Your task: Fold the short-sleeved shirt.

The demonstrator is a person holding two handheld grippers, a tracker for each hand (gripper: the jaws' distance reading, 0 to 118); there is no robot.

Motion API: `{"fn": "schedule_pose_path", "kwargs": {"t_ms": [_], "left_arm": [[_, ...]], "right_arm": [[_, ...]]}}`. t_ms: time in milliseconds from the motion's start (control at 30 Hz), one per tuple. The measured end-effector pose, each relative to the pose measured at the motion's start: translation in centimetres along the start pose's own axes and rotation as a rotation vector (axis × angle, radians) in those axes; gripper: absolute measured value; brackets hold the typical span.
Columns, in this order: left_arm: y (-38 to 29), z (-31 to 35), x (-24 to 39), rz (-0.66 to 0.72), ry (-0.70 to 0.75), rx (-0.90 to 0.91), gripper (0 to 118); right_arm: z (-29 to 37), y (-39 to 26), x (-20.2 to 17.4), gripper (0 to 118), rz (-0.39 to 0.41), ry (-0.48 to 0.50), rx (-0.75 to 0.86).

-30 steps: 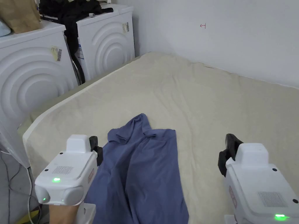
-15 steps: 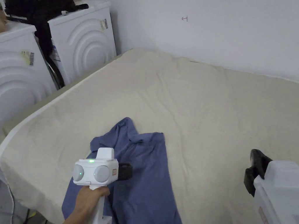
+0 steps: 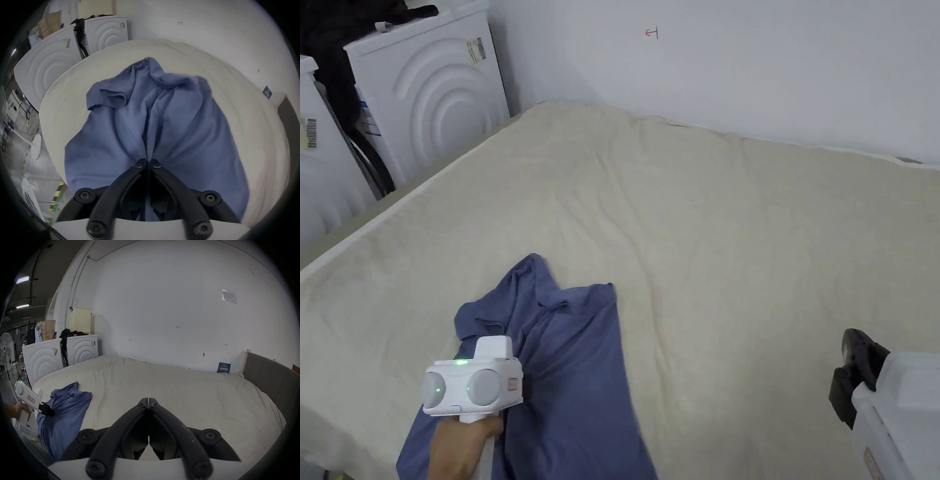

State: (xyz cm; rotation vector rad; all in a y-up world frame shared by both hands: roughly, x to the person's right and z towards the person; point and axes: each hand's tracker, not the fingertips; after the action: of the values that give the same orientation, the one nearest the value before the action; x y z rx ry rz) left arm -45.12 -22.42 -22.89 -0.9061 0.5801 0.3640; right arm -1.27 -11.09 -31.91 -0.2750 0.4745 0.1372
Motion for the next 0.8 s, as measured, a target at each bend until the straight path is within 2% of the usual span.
{"fn": "schedule_pose_path", "kwargs": {"t_ms": [67,267,567,800], "left_arm": [[0.2,2.4,0.1,0.025,-0.062,0.066,4],[2.0,11.4,4.8,-0.028,-0.258,0.209,4],[6.1,22.6,18.4,-0.333,-0.496,0.397,4],[6.8,27.2,27.9,-0.434,-0.665,0.440,4]], "right_arm": [[0.5,0.0,0.5,1,-0.003,-0.002,0.002],[2.7,0.4,2.5,1,-0.032,-0.016,0.037],[8.2,1.2,7.1,1,-0.047,-0.093,0.112],[12.8,1.6,11.7,1,-0.031,-0.203,0.162]]}}
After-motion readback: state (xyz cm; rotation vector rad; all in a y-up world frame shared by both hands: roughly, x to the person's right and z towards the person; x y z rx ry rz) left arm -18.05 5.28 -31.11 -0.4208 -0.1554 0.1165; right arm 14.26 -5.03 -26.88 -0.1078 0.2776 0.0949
